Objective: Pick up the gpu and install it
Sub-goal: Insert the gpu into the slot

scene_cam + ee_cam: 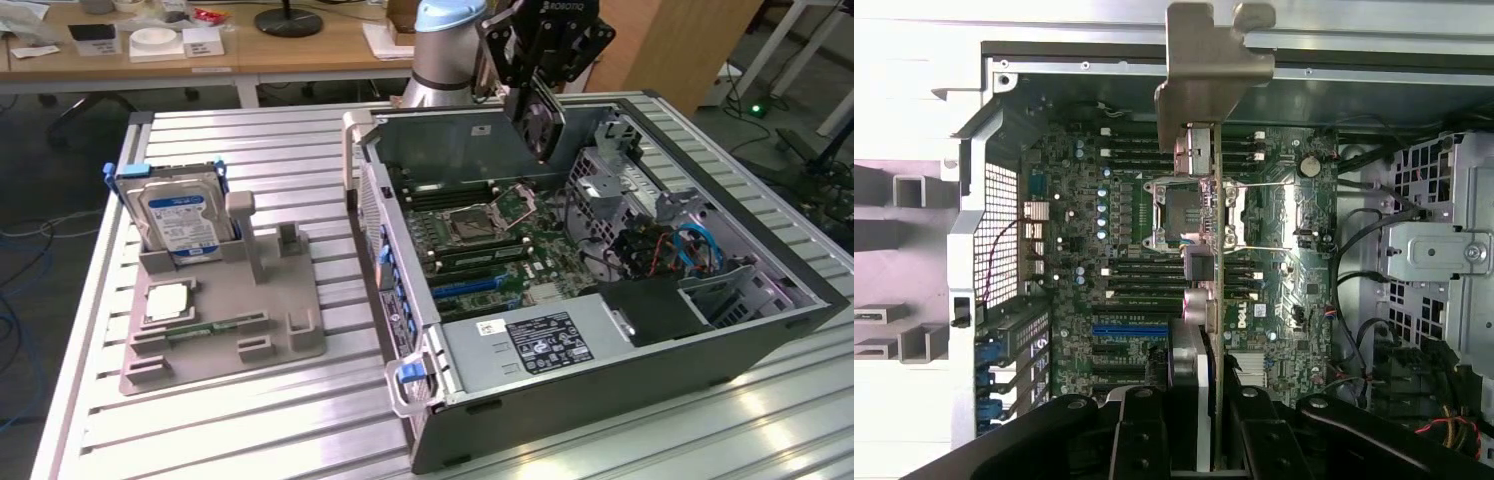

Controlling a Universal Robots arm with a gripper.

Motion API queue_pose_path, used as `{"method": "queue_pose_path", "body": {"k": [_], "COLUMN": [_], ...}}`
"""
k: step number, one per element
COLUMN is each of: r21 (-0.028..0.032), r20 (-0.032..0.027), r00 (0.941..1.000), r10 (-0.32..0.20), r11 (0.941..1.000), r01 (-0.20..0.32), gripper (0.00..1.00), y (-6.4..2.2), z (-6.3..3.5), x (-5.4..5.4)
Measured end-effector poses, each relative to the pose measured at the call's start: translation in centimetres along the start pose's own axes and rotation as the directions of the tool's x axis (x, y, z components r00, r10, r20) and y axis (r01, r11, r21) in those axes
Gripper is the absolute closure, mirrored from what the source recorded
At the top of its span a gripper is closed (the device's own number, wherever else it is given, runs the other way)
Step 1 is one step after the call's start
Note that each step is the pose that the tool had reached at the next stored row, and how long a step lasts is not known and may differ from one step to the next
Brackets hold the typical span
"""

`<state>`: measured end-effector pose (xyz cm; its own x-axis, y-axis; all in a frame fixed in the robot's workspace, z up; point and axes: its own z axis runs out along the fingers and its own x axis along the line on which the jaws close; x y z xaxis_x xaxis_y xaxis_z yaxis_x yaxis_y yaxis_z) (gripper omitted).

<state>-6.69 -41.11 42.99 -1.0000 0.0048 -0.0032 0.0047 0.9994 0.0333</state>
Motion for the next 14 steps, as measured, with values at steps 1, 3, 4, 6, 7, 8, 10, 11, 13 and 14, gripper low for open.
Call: {"method": "queue_pose_path", "body": {"k": [1, 3, 4, 6, 7, 8, 10, 11, 13, 14], "r21": [0.0, 0.0, 0.0, -0.0001, -0.0001, -0.0002, -0.0003, -0.0004, -0.0006, -0.0006], "r20": [0.0, 0.0, -0.0001, -0.0007, -0.0011, -0.0015, -0.0024, -0.0028, -0.0037, -0.0041], "r00": [1.0, 1.0, 1.0, 0.9998, 0.9995, 0.999, 0.9974, 0.9963, 0.9938, 0.9924], "r10": [0.0, 0.0, -0.004, -0.021, -0.032, -0.045, -0.073, -0.086, -0.111, -0.123], "r11": [1.0, 1.0, 1.0, 0.9998, 0.9995, 0.999, 0.9974, 0.9963, 0.9938, 0.9924], "r01": [0.0, 0.0, 0.004, 0.021, 0.032, 0.045, 0.073, 0.086, 0.111, 0.123], "gripper": [0.72, 0.72, 0.72, 0.72, 0.72, 0.72, 0.72, 0.72, 0.72, 0.72], "y": [0.0, 0.0, 0.0, 0.0, 0.0, 0.0, 0.0, 0.0, 0.0, -0.01], "z": [0.0, 0.0, 0.0, 0.0, 0.0, 0.0, 0.0, 0.0, 0.0, 0.0], "x": [0.0, 0.0, 0.0, 0.01, 0.01, 0.0, 0.01, 0.01, 0.0, 0.0]}}
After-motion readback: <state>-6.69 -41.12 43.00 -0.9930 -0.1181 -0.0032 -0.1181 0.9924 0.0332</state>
